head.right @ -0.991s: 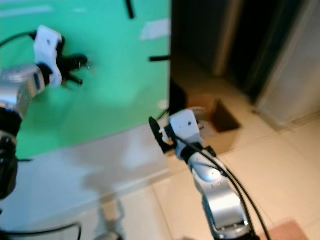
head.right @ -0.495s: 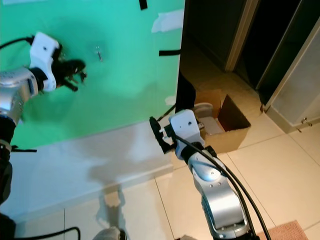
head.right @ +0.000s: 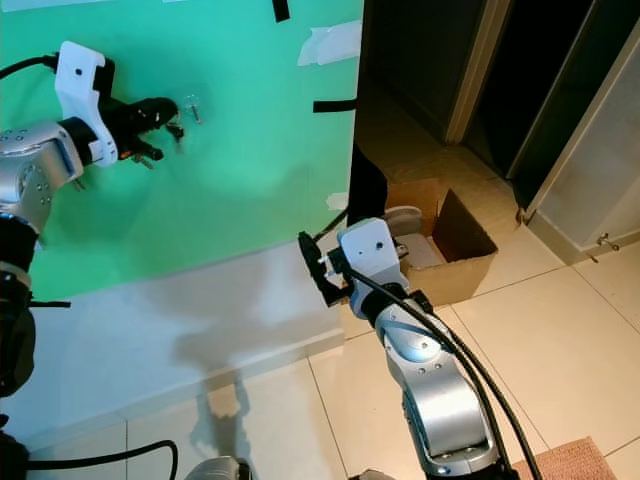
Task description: Hang keys on a hook
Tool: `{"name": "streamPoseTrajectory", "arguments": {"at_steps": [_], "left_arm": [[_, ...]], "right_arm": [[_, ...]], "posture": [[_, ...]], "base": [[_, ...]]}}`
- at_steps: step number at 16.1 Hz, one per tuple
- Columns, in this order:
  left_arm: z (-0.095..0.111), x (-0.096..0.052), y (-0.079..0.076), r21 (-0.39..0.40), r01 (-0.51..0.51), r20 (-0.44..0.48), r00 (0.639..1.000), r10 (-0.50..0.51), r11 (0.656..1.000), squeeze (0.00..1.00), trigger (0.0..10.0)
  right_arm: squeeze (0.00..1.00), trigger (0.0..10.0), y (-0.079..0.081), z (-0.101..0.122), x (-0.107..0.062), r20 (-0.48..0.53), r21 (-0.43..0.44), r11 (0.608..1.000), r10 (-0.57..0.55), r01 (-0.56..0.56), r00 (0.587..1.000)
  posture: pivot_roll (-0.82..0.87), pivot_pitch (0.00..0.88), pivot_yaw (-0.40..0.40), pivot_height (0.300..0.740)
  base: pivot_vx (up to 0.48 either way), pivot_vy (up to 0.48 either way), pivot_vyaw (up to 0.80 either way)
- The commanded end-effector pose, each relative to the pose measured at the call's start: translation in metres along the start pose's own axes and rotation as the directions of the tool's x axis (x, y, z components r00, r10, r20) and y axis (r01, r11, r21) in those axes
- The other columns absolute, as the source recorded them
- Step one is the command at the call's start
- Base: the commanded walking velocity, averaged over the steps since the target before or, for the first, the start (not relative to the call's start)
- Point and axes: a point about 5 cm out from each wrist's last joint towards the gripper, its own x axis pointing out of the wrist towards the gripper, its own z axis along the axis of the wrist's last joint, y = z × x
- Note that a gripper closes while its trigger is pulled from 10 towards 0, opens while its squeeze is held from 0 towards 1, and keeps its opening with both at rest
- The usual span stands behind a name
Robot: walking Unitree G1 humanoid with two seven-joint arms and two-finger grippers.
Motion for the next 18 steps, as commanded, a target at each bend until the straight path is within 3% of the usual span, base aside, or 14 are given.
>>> {"name": "streamPoseTrajectory", "arguments": {"at_steps": [1,9,11,15,18], "left_arm": [[0.006,0.001,0.001,-0.007,-0.012,0.021,1.0,0.012,1.0,0.0,10.0],[0.008,0.019,-0.014,-0.01,0.004,0.057,0.998,-0.004,1.0,0.0,10.0],[0.01,0.022,-0.014,0.007,-0.038,0.066,0.997,0.037,0.999,0.0,10.0],[0.011,0.025,-0.012,0.02,-0.085,0.086,0.993,0.083,0.996,0.0,10.0],[0.01,0.028,-0.014,0.014,-0.1,0.096,0.991,0.098,0.995,0.0,10.0]], "right_arm": [[0.0,10.0,0.0,0.003,0.003,0.015,-0.009,1.0,-0.004,0.004,1.0],[0.0,10.0,-0.004,0.006,0.004,0.029,-0.001,0.999,-0.036,0.036,0.999],[0.0,10.0,-0.001,0.008,0.002,0.042,0.013,1.0,-0.005,0.005,0.999],[0.0,10.0,0.01,0.029,-0.002,0.17,0.144,0.98,0.115,-0.14,0.979],[0.0,10.0,0.007,0.039,0.001,0.215,0.157,0.977,0.11,-0.146,0.97]], "posture": [[-0.02,0.0,0.054,0.74],[-0.04,0.0,0.058,0.74],[-0.04,0.0,0.059,0.74],[-0.04,0.0,0.055,0.74],[-0.04,0.0,0.053,0.74]], "base": [[0.0,0.0,0.0],[0.0,0.0,0.0],[0.0,0.0,0.0],[0.0,0.0,0.0],[0.0,0.0,0.0]]}}
